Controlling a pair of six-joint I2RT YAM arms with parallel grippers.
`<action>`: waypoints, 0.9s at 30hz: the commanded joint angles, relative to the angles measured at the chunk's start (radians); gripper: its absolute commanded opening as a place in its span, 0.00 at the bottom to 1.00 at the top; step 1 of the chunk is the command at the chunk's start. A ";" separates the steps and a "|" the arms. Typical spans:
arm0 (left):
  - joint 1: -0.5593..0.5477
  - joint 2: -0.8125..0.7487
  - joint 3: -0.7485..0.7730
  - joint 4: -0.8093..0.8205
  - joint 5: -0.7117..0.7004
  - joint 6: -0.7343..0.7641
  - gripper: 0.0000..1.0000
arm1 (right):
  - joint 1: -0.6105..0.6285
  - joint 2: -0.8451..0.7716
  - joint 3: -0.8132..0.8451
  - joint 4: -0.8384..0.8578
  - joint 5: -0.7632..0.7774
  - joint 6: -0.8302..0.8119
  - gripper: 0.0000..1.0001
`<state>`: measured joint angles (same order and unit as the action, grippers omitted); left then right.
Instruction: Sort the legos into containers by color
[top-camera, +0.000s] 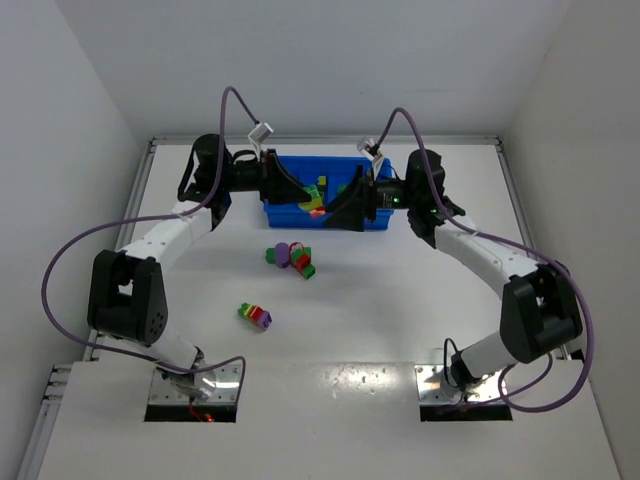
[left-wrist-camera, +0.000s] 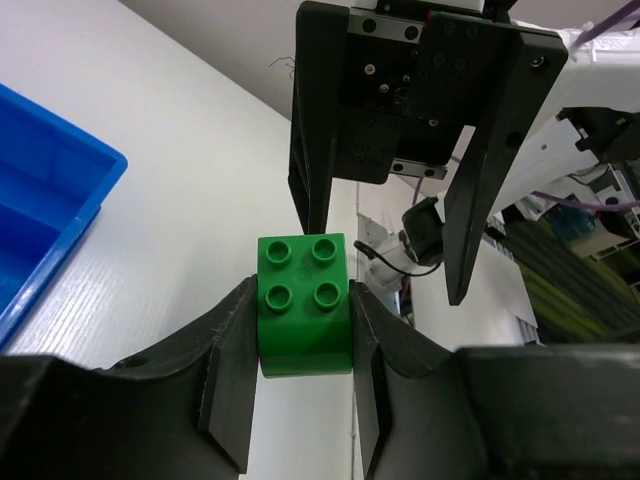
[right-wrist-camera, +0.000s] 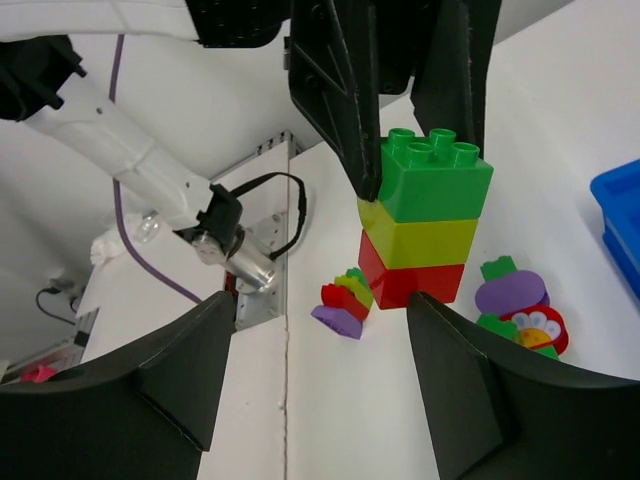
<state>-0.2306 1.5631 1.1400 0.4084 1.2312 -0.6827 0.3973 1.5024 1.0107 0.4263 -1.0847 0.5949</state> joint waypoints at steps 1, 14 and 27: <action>0.004 -0.008 -0.005 0.064 0.024 -0.031 0.00 | 0.015 0.005 0.049 0.097 -0.083 0.011 0.70; 0.004 -0.046 0.026 -0.065 0.074 0.046 0.00 | -0.014 0.035 0.068 -0.092 -0.018 -0.119 0.75; -0.027 -0.045 0.047 -0.111 0.094 0.078 0.00 | 0.008 0.110 0.141 -0.024 -0.066 -0.084 0.72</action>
<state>-0.2501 1.5513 1.1385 0.2802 1.2949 -0.6250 0.3943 1.6062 1.1038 0.3370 -1.1061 0.5167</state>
